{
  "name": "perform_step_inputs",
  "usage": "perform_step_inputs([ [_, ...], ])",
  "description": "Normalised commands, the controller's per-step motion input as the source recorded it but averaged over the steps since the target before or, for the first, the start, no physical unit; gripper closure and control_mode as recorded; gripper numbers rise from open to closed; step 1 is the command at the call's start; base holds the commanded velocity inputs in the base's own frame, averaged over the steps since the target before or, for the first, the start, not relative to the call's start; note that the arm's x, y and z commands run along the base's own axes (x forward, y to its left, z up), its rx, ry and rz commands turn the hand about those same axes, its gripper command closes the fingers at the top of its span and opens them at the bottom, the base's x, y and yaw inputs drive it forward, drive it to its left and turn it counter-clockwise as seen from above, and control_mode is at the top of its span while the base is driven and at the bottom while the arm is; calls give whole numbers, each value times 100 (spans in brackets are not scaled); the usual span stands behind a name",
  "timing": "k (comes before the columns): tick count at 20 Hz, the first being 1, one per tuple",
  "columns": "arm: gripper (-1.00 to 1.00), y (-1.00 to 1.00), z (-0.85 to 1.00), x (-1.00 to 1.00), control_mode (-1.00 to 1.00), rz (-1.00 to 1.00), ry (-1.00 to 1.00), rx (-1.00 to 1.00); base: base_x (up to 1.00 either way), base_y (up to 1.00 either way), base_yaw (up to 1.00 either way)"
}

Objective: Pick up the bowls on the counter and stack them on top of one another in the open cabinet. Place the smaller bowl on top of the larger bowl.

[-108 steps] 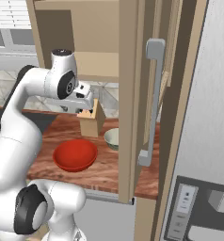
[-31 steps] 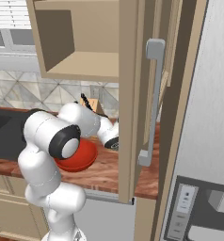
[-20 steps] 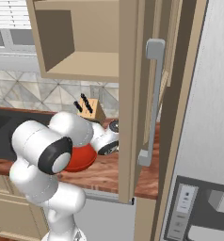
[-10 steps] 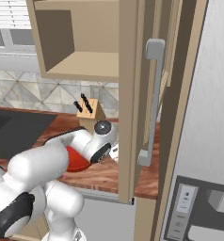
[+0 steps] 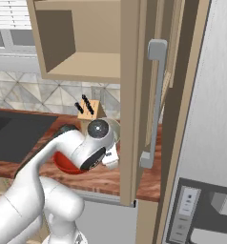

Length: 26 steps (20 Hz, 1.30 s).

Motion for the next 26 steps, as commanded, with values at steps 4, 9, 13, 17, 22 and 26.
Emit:
perform_step_inputs([
  [4,100,28,68,-58,-100,0,0,20,0,0,0],
  [9,100,77,31,-7,-100,0,14,3,0,0,0],
  [13,100,75,-2,0,-100,3,26,0,0,0,0],
  [17,100,54,-48,0,-100,5,28,-2,0,0,0],
  [22,100,8,-64,0,-100,4,24,-1,0,0,0],
  [26,100,5,-76,14,-100,3,20,-3,0,0,0],
])
